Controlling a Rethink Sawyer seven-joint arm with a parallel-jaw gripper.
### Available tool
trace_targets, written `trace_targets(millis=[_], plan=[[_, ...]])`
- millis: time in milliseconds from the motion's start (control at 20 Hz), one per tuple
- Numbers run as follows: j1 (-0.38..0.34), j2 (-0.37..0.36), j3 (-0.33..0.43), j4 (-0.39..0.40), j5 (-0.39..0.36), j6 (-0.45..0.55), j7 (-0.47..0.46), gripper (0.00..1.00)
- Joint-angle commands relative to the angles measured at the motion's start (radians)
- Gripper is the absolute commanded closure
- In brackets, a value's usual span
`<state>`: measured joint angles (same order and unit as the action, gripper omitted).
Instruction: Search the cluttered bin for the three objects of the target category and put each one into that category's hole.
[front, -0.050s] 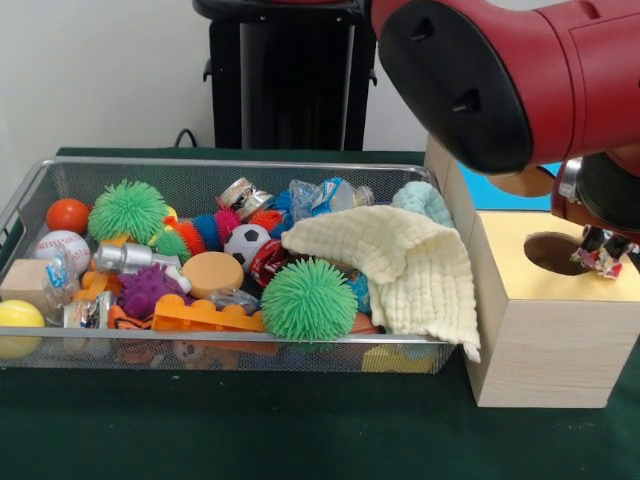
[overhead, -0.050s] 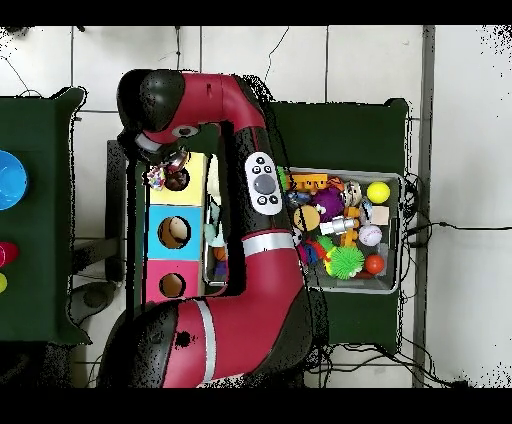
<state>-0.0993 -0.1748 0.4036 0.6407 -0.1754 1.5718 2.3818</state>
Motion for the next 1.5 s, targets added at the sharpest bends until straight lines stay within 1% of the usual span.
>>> trace_targets(millis=[50,300,450,550,650,750,900,1050,1200,1350,1500], plan=[[-0.028,0.065,-0.079,0.030,-0.056,-0.098,0.130,1.00],[-0.033,0.057,-0.092,0.024,-0.059,-0.076,0.105,1.00],[-0.026,0.047,-0.105,0.034,-0.055,-0.056,0.119,1.00],[-0.012,0.034,-0.134,0.035,-0.072,-0.025,0.133,1.00],[-0.004,0.032,-0.160,0.031,-0.089,-0.016,0.131,1.00],[-0.005,0.036,-0.180,0.027,-0.102,-0.023,0.115,1.00],[-0.009,0.045,-0.192,0.030,-0.096,-0.033,0.103,1.00],[-0.007,0.059,-0.198,0.046,-0.083,-0.079,0.116,1.00],[-0.003,0.066,-0.201,0.060,-0.065,-0.078,0.139,1.00],[-0.005,0.095,-0.199,0.054,-0.062,-0.117,0.141,1.00],[-0.010,0.098,-0.195,0.062,-0.046,-0.120,0.139,1.00]])
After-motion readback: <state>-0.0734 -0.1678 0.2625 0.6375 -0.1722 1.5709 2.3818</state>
